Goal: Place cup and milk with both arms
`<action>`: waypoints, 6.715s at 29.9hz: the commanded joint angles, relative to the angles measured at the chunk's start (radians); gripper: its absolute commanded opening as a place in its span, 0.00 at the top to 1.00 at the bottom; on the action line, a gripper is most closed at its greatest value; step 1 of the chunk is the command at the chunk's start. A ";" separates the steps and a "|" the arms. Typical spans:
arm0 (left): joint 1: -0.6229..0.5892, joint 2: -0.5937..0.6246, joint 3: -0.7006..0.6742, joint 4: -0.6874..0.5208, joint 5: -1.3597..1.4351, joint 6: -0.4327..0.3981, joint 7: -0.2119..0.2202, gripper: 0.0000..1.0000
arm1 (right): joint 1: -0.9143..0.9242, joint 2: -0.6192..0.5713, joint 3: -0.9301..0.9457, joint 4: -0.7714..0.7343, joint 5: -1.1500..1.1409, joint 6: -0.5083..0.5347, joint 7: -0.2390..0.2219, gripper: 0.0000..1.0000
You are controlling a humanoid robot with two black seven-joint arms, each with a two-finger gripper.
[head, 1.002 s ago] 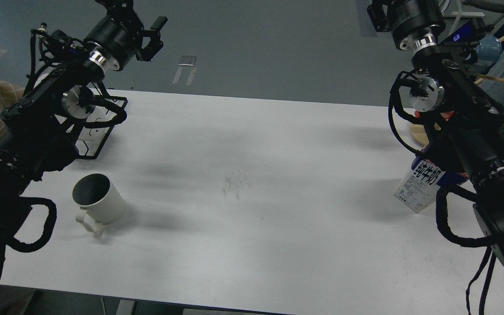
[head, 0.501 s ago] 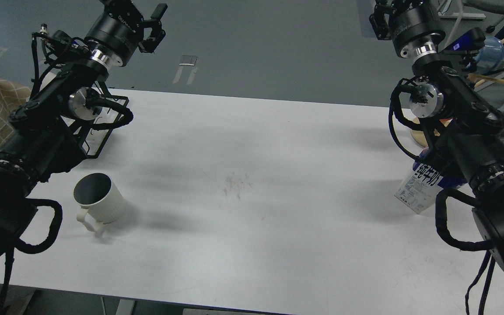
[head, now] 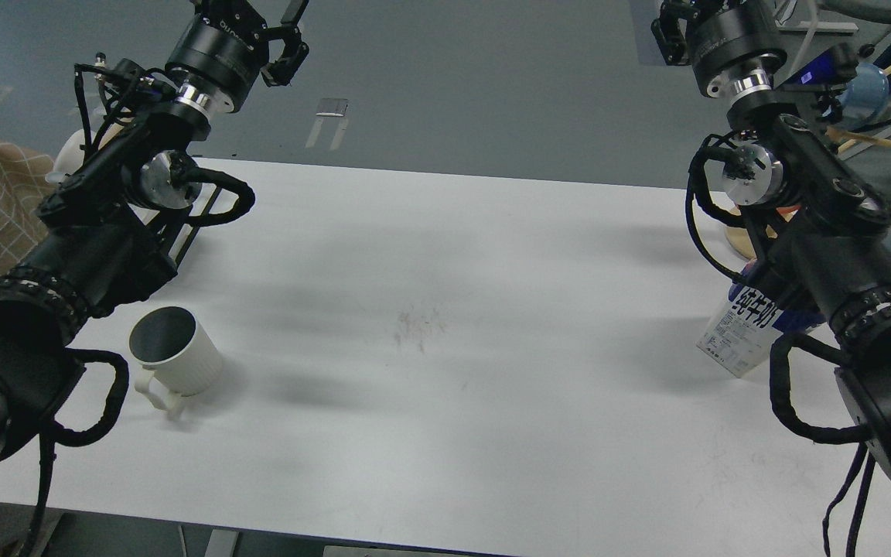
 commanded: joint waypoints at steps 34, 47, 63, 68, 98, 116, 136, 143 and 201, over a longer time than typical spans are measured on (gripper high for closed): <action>0.019 -0.019 0.012 -0.011 0.009 0.000 0.044 0.01 | 0.010 0.000 -0.006 -0.044 0.117 0.005 0.000 0.00; 0.026 -0.033 0.030 -0.021 0.017 0.000 0.069 0.01 | 0.019 0.000 -0.058 -0.045 0.117 0.005 0.000 0.00; 0.027 -0.032 0.087 -0.048 0.018 0.000 0.072 0.01 | 0.013 0.000 -0.059 -0.039 0.117 0.010 0.000 0.00; 0.026 -0.029 0.091 -0.057 0.020 0.000 0.072 0.01 | 0.008 0.000 -0.058 -0.036 0.117 0.010 0.000 0.00; 0.093 0.773 0.303 -0.902 0.926 0.000 0.092 0.01 | -0.008 0.000 -0.062 -0.001 0.117 0.016 0.000 0.00; 0.409 1.027 0.419 -0.953 1.255 0.000 0.023 0.01 | -0.074 0.000 -0.061 0.091 0.117 0.014 0.000 0.00; 0.412 0.883 0.432 -0.749 1.256 0.000 0.024 0.02 | -0.108 0.000 -0.061 0.131 0.117 0.013 0.000 0.00; 0.414 0.867 0.432 -0.729 1.259 0.000 0.027 0.13 | -0.108 0.000 -0.059 0.129 0.117 0.013 0.000 0.00; -0.040 0.340 0.700 -0.802 1.543 0.000 0.158 1.00 | -0.027 0.000 -0.072 0.091 0.117 -0.030 0.000 0.00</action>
